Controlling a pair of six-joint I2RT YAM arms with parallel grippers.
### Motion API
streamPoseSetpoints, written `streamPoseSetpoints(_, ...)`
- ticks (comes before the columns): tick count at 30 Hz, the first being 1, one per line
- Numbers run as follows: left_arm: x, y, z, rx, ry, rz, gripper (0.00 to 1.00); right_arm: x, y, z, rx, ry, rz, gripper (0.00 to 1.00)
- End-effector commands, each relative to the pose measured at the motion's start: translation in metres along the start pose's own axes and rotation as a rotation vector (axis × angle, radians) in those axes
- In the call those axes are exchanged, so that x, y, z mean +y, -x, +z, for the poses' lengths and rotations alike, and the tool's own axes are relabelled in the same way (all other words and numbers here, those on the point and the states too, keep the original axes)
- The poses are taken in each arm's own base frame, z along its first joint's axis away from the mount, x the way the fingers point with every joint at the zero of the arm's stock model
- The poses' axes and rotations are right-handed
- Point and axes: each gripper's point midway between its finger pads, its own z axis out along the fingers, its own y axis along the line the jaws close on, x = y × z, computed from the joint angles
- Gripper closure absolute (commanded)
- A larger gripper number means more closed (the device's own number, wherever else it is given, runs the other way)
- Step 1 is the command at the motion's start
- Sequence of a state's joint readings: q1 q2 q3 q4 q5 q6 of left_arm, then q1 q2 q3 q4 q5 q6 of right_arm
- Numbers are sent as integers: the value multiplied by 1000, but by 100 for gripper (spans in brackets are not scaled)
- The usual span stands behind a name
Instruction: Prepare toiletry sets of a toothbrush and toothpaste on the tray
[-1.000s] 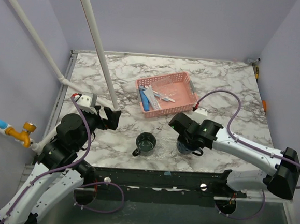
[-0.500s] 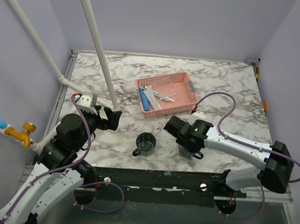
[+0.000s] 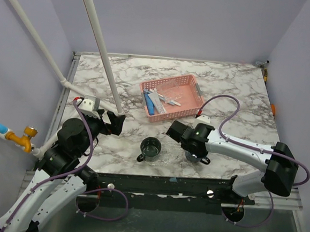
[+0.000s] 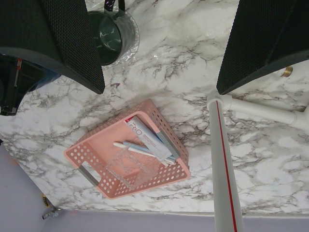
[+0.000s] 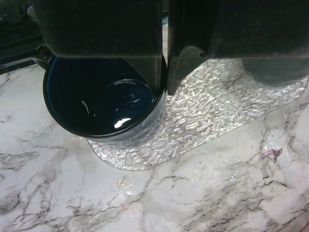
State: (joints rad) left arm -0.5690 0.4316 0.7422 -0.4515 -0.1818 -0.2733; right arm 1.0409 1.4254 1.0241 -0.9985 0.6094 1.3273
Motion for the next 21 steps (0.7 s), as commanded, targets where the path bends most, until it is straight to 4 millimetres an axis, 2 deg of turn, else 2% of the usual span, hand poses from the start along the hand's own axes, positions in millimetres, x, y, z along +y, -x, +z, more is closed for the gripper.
streamPoseSetpoints(1,-5,4,-3,-16,-26,-11,1,2,14,-2,-71,-13,14,100)
streamPoseSetpoints(16,-5,4,-3,-15,-27,-11,1,-1,6,6,-55,-40,-3,99)
streamPoseSetpoints(21,-5,4,-3,-14,-27,-11,1,0,9,4,-60,-38,2,91)
